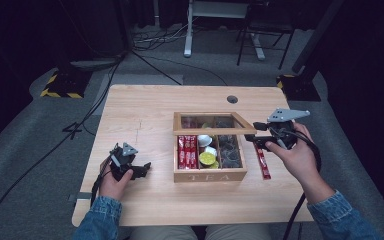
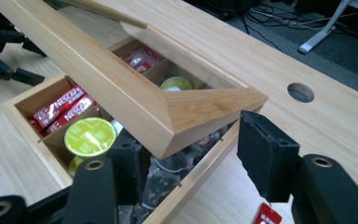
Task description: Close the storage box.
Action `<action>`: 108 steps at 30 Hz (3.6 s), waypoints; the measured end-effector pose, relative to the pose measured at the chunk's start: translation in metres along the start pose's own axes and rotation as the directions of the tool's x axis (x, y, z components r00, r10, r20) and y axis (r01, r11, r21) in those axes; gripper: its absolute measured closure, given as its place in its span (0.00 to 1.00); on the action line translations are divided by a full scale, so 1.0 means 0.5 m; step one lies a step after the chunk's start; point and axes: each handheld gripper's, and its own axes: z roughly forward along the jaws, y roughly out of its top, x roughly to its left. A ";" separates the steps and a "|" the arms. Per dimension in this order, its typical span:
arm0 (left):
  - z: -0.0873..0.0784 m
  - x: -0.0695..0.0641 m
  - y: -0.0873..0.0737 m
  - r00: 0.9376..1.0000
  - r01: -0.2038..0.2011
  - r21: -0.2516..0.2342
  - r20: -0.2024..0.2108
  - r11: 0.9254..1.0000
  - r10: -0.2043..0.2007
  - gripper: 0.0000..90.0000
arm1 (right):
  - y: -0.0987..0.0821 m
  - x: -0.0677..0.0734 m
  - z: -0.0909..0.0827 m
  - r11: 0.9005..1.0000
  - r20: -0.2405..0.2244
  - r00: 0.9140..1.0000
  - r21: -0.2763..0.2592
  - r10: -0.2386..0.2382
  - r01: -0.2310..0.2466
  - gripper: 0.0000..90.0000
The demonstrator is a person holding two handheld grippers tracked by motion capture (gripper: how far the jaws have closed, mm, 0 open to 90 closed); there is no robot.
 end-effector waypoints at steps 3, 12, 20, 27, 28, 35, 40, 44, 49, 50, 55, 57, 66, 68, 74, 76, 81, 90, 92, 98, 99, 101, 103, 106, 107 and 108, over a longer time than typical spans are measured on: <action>0.000 -0.001 0.000 1.000 0.002 0.000 -0.008 1.000 -0.002 0.16 | -0.012 0.008 0.000 1.000 0.002 1.000 0.008 -0.002 0.002 0.50; 0.001 -0.002 0.000 1.000 0.003 0.000 -0.010 1.000 -0.003 0.16 | -0.047 0.030 0.006 0.998 0.008 1.000 0.049 -0.028 0.028 0.49; 0.000 -0.002 0.000 1.000 0.005 0.000 -0.011 1.000 -0.005 0.16 | -0.088 0.046 0.018 0.995 -0.006 0.999 0.093 -0.032 0.032 0.49; -0.001 -0.002 0.000 1.000 0.005 0.002 -0.013 1.000 -0.005 0.16 | -0.114 0.054 0.033 0.991 -0.021 1.000 0.131 -0.024 0.027 0.49; -0.001 -0.002 0.000 1.000 0.006 0.002 -0.013 1.000 -0.006 0.16 | -0.117 0.054 0.035 0.991 -0.023 1.000 0.131 -0.021 0.024 0.49; 0.000 -0.002 0.000 1.000 0.005 0.001 -0.012 1.000 -0.005 0.16 | -0.133 0.059 0.045 0.988 -0.030 0.999 0.151 -0.018 0.022 0.49; -0.001 -0.002 0.000 1.000 0.004 0.002 -0.013 1.000 -0.004 0.16 | -0.143 0.061 0.052 0.986 -0.041 0.999 0.169 -0.007 0.013 0.49; -0.001 -0.002 0.000 1.000 0.005 0.001 -0.013 1.000 -0.005 0.16 | -0.148 0.062 0.055 0.984 -0.049 0.999 0.179 0.000 0.009 0.49; -0.001 -0.002 0.000 1.000 0.005 0.002 -0.013 1.000 -0.005 0.16 | -0.153 0.062 0.058 0.983 -0.056 0.998 0.182 0.014 -0.004 0.49; -0.001 -0.002 0.000 1.000 0.005 0.002 -0.013 1.000 -0.005 0.16 | -0.153 0.062 0.058 0.983 -0.057 0.998 0.181 0.016 -0.005 0.49; -0.001 -0.002 0.000 1.000 0.005 0.002 -0.012 1.000 -0.005 0.16 | -0.157 0.064 0.057 0.979 -0.068 0.998 0.206 0.015 -0.001 0.49; -0.001 -0.002 0.000 1.000 0.005 0.002 -0.012 1.000 -0.005 0.16 | -0.160 0.065 0.059 0.974 -0.077 0.997 0.224 0.017 0.001 0.49; -0.001 -0.002 0.000 1.000 0.004 0.001 -0.012 1.000 -0.004 0.16 | -0.174 0.064 0.061 0.972 -0.094 0.995 0.234 0.038 -0.015 0.43; -0.001 -0.002 0.000 1.000 0.005 0.002 -0.012 1.000 -0.005 0.16 | -0.174 0.062 0.057 0.976 -0.101 0.994 0.215 0.051 -0.029 0.42; 0.000 -0.002 0.000 1.000 0.006 0.002 -0.010 1.000 -0.006 0.16 | -0.167 0.058 0.041 0.985 -0.091 0.994 0.168 0.057 -0.041 0.41; 0.000 -0.002 0.000 1.000 0.006 0.002 -0.010 1.000 -0.006 0.16 | -0.166 0.057 0.039 0.985 -0.090 0.994 0.166 0.058 -0.043 0.41; 0.000 -0.002 0.000 1.000 0.005 0.002 -0.011 1.000 -0.005 0.16 | -0.159 0.053 0.027 0.990 -0.094 0.993 0.131 0.067 -0.055 0.40; 0.000 -0.002 0.000 1.000 0.004 0.003 -0.011 1.000 -0.004 0.16 | -0.136 0.038 0.010 0.995 -0.087 0.993 0.069 0.075 -0.069 0.39; -0.001 -0.002 -0.001 1.000 0.002 -0.002 -0.007 1.000 -0.002 0.16 | -0.130 0.030 0.006 0.995 -0.083 0.993 0.053 0.085 -0.081 0.39; -0.006 0.001 -0.007 1.000 -0.015 -0.001 0.001 1.000 0.015 0.16 | -0.115 -0.002 -0.010 0.994 -0.048 0.993 0.019 0.104 -0.103 0.39; -0.008 0.000 -0.009 1.000 -0.007 -0.002 0.005 1.000 0.007 0.16 | -0.115 -0.008 -0.013 0.994 -0.041 0.993 0.015 0.107 -0.106 0.39; -0.010 0.001 -0.011 1.000 -0.014 -0.005 0.008 1.000 0.014 0.16 | -0.116 -0.020 -0.017 0.994 -0.028 0.993 0.010 0.114 -0.113 0.38; -0.012 0.003 -0.013 1.000 -0.019 0.000 0.009 1.000 0.019 0.16 | -0.120 -0.033 -0.020 0.992 -0.013 0.992 0.007 0.126 -0.126 0.37; -0.013 0.003 -0.015 1.000 -0.020 -0.004 0.012 1.000 0.020 0.16 | -0.127 -0.047 -0.024 0.990 0.004 0.990 0.011 0.139 -0.139 0.37; -0.014 0.004 -0.015 1.000 -0.021 -0.003 0.013 1.000 0.021 0.16 | -0.134 -0.063 -0.028 0.990 0.017 0.990 0.020 0.140 -0.140 0.37; -0.014 0.005 -0.015 1.000 -0.024 -0.003 0.016 1.000 0.024 0.16 | -0.138 -0.069 -0.030 0.989 0.020 0.990 0.024 0.143 -0.143 0.37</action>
